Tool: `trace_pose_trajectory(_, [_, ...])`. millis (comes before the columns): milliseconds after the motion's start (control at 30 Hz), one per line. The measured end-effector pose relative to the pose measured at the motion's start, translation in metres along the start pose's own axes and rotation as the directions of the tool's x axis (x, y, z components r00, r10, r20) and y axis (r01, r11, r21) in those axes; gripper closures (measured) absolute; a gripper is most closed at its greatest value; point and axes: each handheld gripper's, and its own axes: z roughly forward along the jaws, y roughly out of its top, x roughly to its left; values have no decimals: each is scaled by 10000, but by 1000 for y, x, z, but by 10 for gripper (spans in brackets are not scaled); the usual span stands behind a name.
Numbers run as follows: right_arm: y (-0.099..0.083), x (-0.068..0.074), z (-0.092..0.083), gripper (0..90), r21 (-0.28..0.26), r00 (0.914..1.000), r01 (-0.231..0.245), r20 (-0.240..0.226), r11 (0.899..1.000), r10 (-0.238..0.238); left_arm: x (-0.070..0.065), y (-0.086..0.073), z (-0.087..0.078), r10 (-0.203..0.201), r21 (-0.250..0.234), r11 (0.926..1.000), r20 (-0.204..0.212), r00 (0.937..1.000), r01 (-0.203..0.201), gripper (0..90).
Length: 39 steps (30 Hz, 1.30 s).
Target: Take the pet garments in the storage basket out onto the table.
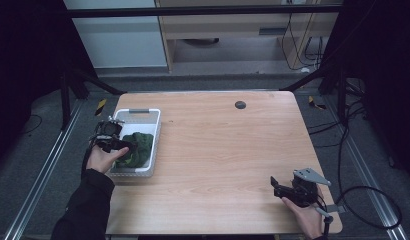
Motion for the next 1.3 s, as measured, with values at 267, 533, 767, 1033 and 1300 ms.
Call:
trace_pose_trajectory(267, [0, 0, 1, 106, 60, 10000, 65, -8, 10000, -65, 0, -1, 8, 3, 278, 9996, -108, 9999, 0, 200])
trace_pose_trajectory(533, [0, 0, 1, 104, 133, 10000, 8, -79, 9999, -7, 1, -4, 15, -55, 420, 9991, -86, 9999, 59, 199])
trace_pose_trajectory(767, [-1, 0, 1, 103, 159, 10000, 23, -84, 9999, -22, 1, -6, 19, -48, 488, 9988, -69, 10000, 52, 200])
trace_pose_trajectory(1033, [-1, 0, 2, 101, 173, 9999, 74, -92, 9998, -73, 2, -8, 26, -129, 752, 9971, -75, 9999, 134, 254])
trace_pose_trajectory(1300, [0, 0, 2, 101, 184, 9999, 38, -116, 9998, -36, 2, -7, 30, -320, 974, 9947, 1, 9995, 318, 386])
